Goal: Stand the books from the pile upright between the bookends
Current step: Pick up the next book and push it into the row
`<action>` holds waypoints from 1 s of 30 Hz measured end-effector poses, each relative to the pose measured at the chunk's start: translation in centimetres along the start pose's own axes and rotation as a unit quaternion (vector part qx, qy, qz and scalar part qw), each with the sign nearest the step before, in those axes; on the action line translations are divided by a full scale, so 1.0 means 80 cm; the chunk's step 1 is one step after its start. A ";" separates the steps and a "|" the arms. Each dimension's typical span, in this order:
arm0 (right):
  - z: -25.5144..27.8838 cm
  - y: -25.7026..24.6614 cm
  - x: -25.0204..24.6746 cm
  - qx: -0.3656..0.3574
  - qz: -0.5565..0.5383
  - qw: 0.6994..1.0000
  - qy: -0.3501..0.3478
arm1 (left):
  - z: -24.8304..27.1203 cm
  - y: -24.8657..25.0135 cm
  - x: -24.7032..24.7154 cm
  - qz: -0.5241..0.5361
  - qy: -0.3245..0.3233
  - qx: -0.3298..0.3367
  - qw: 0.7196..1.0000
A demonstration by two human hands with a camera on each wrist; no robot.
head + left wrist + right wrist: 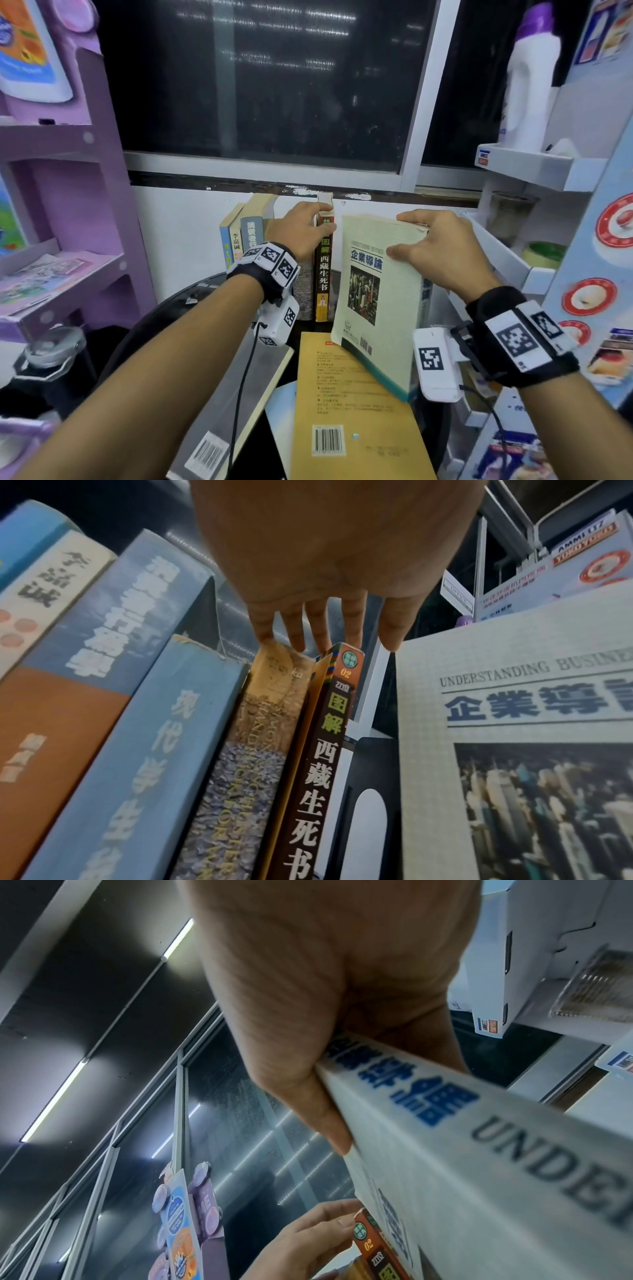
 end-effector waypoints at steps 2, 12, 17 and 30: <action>-0.006 0.004 0.000 0.006 0.003 1.000 0.007 | -0.007 0.006 0.004 -0.031 -0.004 0.022 0.999; -0.037 0.006 0.017 -0.002 0.012 0.998 0.054 | -0.031 -0.011 0.020 -0.083 0.002 0.043 0.996; -0.055 0.003 0.032 -0.014 0.022 0.998 0.063 | -0.037 -0.019 0.026 -0.104 0.002 0.057 0.993; -0.100 0.028 0.089 -0.019 0.028 0.994 0.105 | -0.033 -0.024 0.032 -0.127 0.019 0.088 0.988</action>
Point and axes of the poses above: each hand's wrist, its own z-axis away from the middle knuckle, its own x-axis out of the palm, y = z × x, the point moved 8 cm from there along -z, towards the middle knuckle, and after that the axes turned 12 degrees about -z, right-handed, at the moved point
